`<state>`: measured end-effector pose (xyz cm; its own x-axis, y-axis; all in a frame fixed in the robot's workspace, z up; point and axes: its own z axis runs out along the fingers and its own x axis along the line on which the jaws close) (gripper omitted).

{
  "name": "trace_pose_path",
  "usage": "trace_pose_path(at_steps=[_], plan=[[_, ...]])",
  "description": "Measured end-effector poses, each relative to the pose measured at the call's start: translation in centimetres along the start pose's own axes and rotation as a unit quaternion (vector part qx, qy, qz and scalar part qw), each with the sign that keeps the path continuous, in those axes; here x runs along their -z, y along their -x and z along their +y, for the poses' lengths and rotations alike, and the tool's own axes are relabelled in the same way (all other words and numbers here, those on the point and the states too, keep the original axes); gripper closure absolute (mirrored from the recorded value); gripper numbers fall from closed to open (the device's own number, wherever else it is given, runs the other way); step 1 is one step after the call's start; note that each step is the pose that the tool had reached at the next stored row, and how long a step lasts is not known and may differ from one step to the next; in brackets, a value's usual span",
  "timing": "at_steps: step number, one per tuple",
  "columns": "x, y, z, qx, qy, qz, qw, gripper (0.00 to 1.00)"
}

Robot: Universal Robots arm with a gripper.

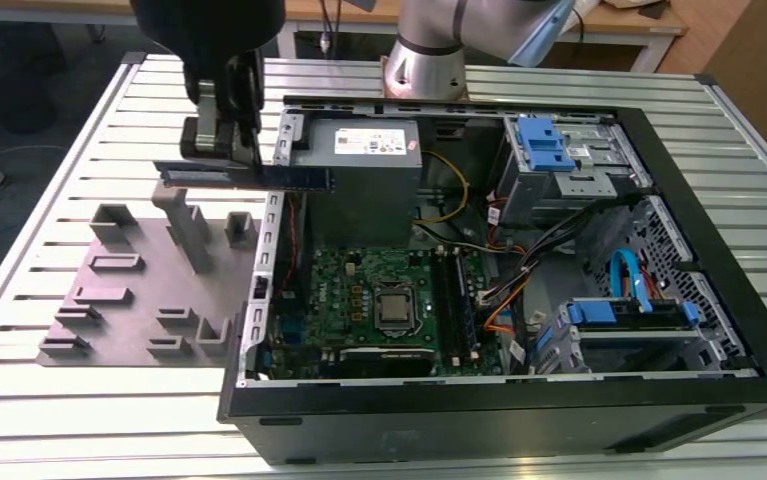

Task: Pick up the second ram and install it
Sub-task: 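Pick up the second ram and move it above second insertion slot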

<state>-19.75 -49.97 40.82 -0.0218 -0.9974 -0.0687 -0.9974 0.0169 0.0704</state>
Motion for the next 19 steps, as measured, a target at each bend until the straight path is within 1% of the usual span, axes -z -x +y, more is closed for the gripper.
trace_pose_path(at_steps=[4,19], plan=[[0.07,0.02,-1.04,0.0,0.0007,0.0,1.0,0.89],[0.28,0.09,-4.27,0.0,0.0025,0.0,1.0,0.89]])
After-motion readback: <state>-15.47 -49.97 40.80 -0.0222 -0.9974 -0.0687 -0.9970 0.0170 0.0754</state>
